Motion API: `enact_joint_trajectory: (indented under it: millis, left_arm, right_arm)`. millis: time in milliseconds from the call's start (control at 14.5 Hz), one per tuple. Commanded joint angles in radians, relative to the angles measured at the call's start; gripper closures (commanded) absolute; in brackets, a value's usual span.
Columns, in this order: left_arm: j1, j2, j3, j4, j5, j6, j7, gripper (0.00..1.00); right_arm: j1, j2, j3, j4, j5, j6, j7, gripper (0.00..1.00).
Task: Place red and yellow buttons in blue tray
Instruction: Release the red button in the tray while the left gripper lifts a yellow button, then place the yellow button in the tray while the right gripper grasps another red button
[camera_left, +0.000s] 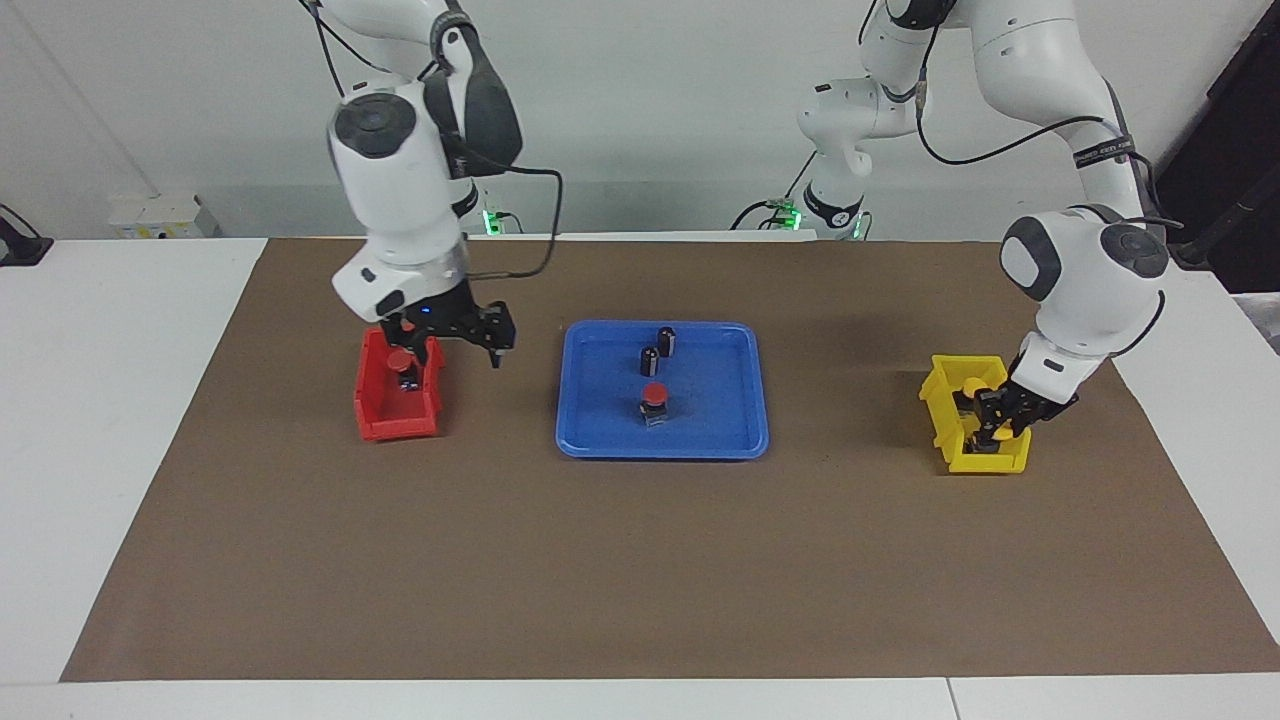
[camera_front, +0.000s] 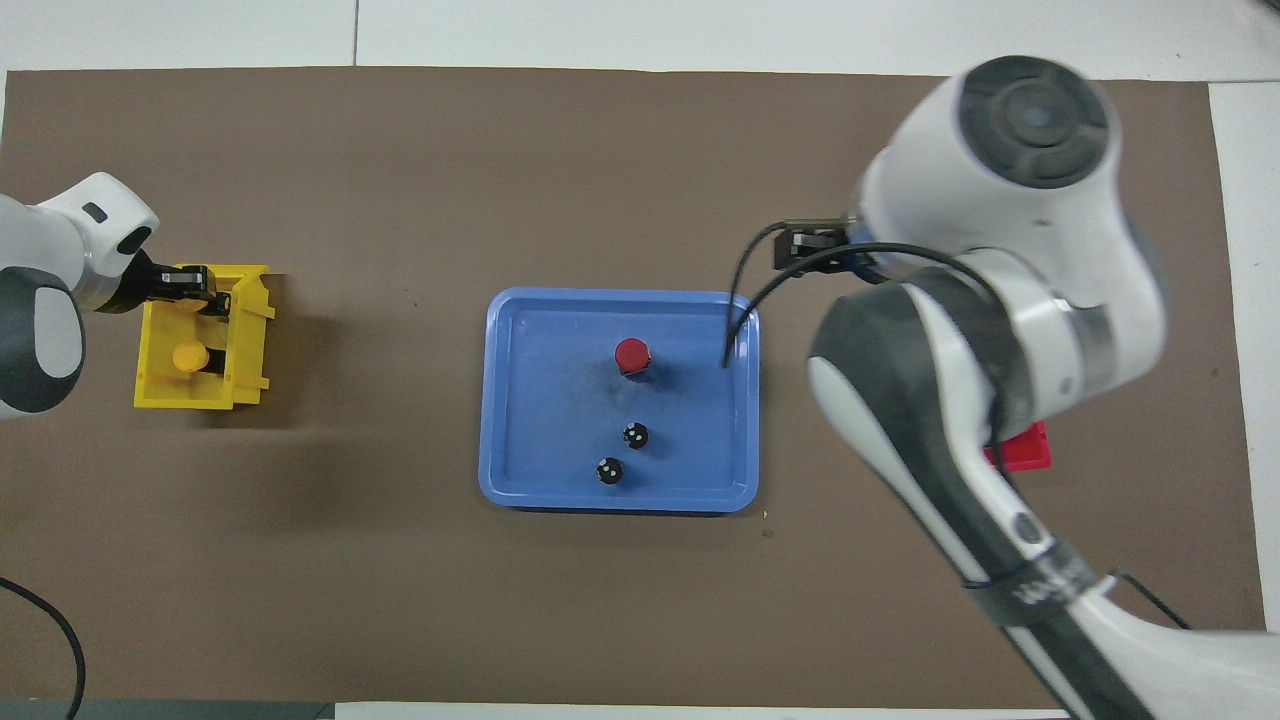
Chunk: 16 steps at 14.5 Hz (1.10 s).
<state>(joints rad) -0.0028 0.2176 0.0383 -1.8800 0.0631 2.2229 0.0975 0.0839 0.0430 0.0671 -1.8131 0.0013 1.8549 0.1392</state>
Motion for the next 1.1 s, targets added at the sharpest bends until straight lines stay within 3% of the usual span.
enact_joint_trajectory:
  millis: [0, 138, 275, 550, 757, 1032]
  left_arm:
    - [-0.054, 0.029, 0.002, 0.249, 0.156, -0.255, -0.005, 0.98]
    - [-0.11, 0.043, -0.001, 0.356, 0.138, -0.401, -0.034, 0.98]
    - [-0.199, 0.042, 0.0, 0.36, 0.046, -0.394, -0.245, 0.98]
    - [-0.426, 0.019, -0.001, 0.282, -0.022, -0.35, -0.515, 0.98]
    - [-0.561, 0.016, -0.003, 0.184, -0.023, -0.232, -0.652, 0.98]
    - [-0.648, 0.023, -0.005, 0.052, -0.025, -0.085, -0.725, 0.98]
  right_arm:
    - [-0.129, -0.11, 0.016, -0.21, 0.034, 0.079, -0.206, 0.08]
    - [-0.176, -0.135, 0.016, -0.288, 0.06, 0.159, -0.259, 0.12]
    - [-0.171, -0.158, 0.016, -0.38, 0.065, 0.272, -0.222, 0.13]
    - [-0.173, -0.184, 0.016, -0.481, 0.065, 0.311, -0.219, 0.15]
    - [-0.171, -0.187, 0.016, -0.544, 0.066, 0.372, -0.219, 0.21]
    - [-0.173, -0.187, 0.016, -0.563, 0.066, 0.383, -0.224, 0.3]
